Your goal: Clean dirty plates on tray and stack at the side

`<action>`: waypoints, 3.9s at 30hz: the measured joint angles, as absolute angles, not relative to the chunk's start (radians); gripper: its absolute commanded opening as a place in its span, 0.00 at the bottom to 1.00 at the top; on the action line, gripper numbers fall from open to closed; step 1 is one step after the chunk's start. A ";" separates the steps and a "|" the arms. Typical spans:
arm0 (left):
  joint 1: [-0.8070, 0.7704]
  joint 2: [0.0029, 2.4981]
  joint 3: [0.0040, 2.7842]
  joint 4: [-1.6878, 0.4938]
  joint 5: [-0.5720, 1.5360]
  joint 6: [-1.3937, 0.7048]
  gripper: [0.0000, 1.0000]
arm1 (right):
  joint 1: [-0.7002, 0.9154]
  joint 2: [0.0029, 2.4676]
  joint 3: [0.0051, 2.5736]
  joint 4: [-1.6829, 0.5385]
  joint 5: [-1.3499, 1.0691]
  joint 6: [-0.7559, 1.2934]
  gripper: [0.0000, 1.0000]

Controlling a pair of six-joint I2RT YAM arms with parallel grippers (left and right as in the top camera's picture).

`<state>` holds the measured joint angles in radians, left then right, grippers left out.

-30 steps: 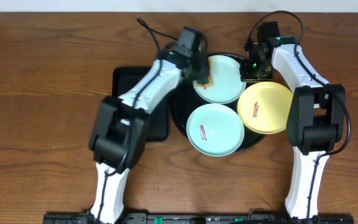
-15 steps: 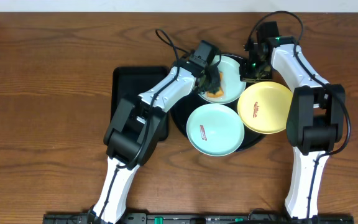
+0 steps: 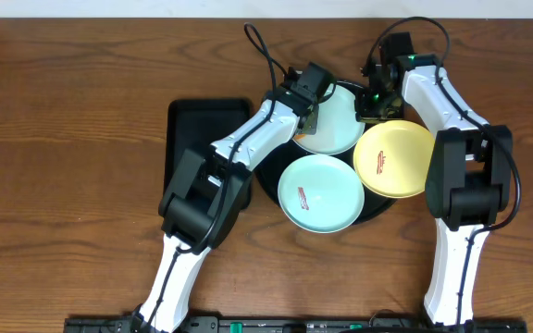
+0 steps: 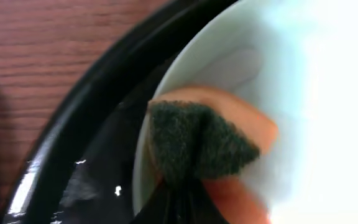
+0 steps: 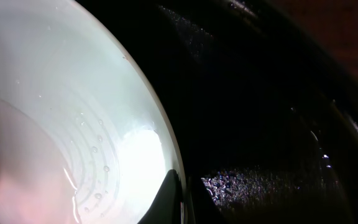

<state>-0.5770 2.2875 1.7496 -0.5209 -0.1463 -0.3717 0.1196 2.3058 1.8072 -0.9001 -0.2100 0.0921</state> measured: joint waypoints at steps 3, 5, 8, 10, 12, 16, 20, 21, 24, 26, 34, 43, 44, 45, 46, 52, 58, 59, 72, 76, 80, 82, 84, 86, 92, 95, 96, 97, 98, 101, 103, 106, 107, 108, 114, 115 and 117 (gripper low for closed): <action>-0.569 2.297 1.750 -0.446 -0.048 -0.462 0.08 | 0.119 2.305 1.807 -0.907 -0.206 0.095 0.01; -0.566 2.309 1.750 -0.395 0.022 -0.533 0.08 | 0.119 2.305 1.807 -0.909 -0.204 0.096 0.01; -0.564 2.336 1.758 -0.326 0.129 -0.632 0.07 | 0.119 2.304 1.808 -0.910 -0.203 0.096 0.01; -0.564 2.350 1.767 -0.312 0.184 -0.680 0.07 | 0.119 2.304 1.808 -0.912 -0.201 0.096 0.01; -0.564 2.355 1.773 -0.312 0.226 -0.710 0.07 | 0.119 2.304 1.807 -0.913 -0.201 0.096 0.01; -0.564 2.355 1.779 -0.345 0.279 -0.716 0.07 | 0.119 2.304 1.807 -0.913 -0.201 0.096 0.01; -0.564 2.352 1.808 -0.466 0.256 -0.653 0.08 | 0.119 2.304 1.807 -0.912 -0.202 0.096 0.01; -0.566 2.349 1.819 -0.513 0.223 -0.631 0.07 | 0.119 2.304 1.807 -0.910 -0.204 0.096 0.01; -0.580 2.335 1.832 -0.620 0.073 -0.569 0.07 | 0.119 2.304 1.807 -0.908 -0.205 0.096 0.01; -0.590 2.331 1.832 -0.651 -0.048 -0.519 0.07 | 0.119 2.304 1.807 -0.908 -0.205 0.096 0.01; -0.617 2.343 1.825 -0.627 -0.349 -0.347 0.07 | 0.130 2.304 1.807 -0.922 -0.229 0.096 0.01; -0.637 2.362 1.862 -0.645 -0.498 -0.280 0.07 | 0.136 2.304 1.807 -0.924 -0.239 0.099 0.01; -0.637 2.362 1.867 -0.648 -0.507 -0.279 0.08 | 0.136 2.304 1.807 -0.924 -0.239 0.099 0.01; -0.636 2.359 1.871 -0.651 -0.527 -0.280 0.07 | 0.136 2.304 1.807 -0.925 -0.239 0.099 0.01; -0.633 2.351 1.872 -0.657 -0.533 -0.287 0.08 | 0.136 2.304 1.807 -0.928 -0.239 0.099 0.01; -0.554 2.223 1.872 -0.745 -0.502 -0.351 0.08 | 0.134 2.304 1.807 -0.936 -0.233 0.099 0.01; -0.417 2.032 1.880 -0.949 -0.316 -0.428 0.07 | 0.134 2.304 1.807 -0.939 -0.231 0.099 0.01; -0.396 2.016 1.883 -0.989 -0.282 -0.435 0.08 | 0.134 2.304 1.807 -0.940 -0.231 0.099 0.01; -0.201 2.006 1.573 -1.010 -0.041 -0.439 0.08 | 0.134 2.304 1.807 -0.921 -0.246 -0.009 0.07; -0.194 2.014 1.496 -0.983 -0.020 -0.412 0.22 | 0.134 2.304 1.805 -0.919 -0.246 -0.043 0.30; -0.178 2.013 1.499 -0.988 0.028 -0.366 0.49 | 0.133 2.304 1.805 -0.905 -0.249 -0.040 0.01; -0.159 2.011 1.506 -1.001 0.067 -0.358 0.54 | 0.133 2.304 1.805 -0.897 -0.252 -0.030 0.01; -0.136 1.987 1.509 -1.016 0.102 -0.352 0.59 | 0.133 2.304 1.805 -0.882 -0.259 -0.017 0.01; -0.110 1.939 1.509 -1.028 0.126 -0.344 0.63 | 0.133 2.304 1.805 -0.878 -0.268 -0.007 0.01; -0.041 1.698 1.534 -1.076 0.154 -0.339 0.71 | 0.137 2.297 1.848 -0.901 -0.294 -0.004 0.01; -0.020 1.594 1.541 -1.082 0.158 -0.339 0.73 | 0.154 2.256 1.867 -0.901 -0.292 -0.012 0.01; -0.015 1.569 1.541 -1.084 0.159 -0.339 0.73 | 0.164 2.234 1.872 -0.896 -0.291 -0.018 0.01; -0.014 1.549 1.541 -1.086 0.159 -0.339 0.74 | 0.176 2.211 1.875 -0.889 -0.290 -0.025 0.01; -0.011 1.529 1.541 -1.088 0.159 -0.339 0.75 | 0.193 2.185 1.879 -0.883 -0.288 -0.033 0.01; -0.010 1.486 1.541 -1.090 0.159 -0.339 0.80 | 0.263 2.111 1.895 -0.850 -0.260 -0.053 0.01; -0.010 1.467 1.541 -1.090 0.159 -0.340 0.80 | 0.319 2.073 1.905 -0.824 -0.231 -0.063 0.01; -0.010 1.451 1.541 -1.092 0.159 -0.339 0.82 | 0.410 2.047 1.913 -0.791 -0.184 -0.080 0.01; -0.010 1.450 1.541 -1.093 0.159 -0.339 0.85 | 0.433 2.047 1.913 -0.780 -0.162 -0.085 0.01; -0.010 1.450 1.541 -1.094 0.159 -0.339 0.86 | 0.458 2.047 1.913 -0.771 -0.135 -0.090 0.01; -0.010 1.450 1.541 -1.095 0.159 -0.339 0.86 | 0.609 2.058 1.911 -0.674 0.112 -0.123 0.01; -0.010 1.450 1.541 -1.095 0.159 -0.339 0.87 | 0.625 2.058 1.911 -0.660 0.145 -0.133 0.01; -0.010 1.450 1.541 -1.096 0.159 -0.339 0.87 | 0.653 2.058 1.911 -0.646 0.202 -0.150 0.01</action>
<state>-0.0101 1.4502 1.5414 -1.0958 0.1593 -0.3389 0.6529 2.0583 1.9114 -0.6460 0.2020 -0.1497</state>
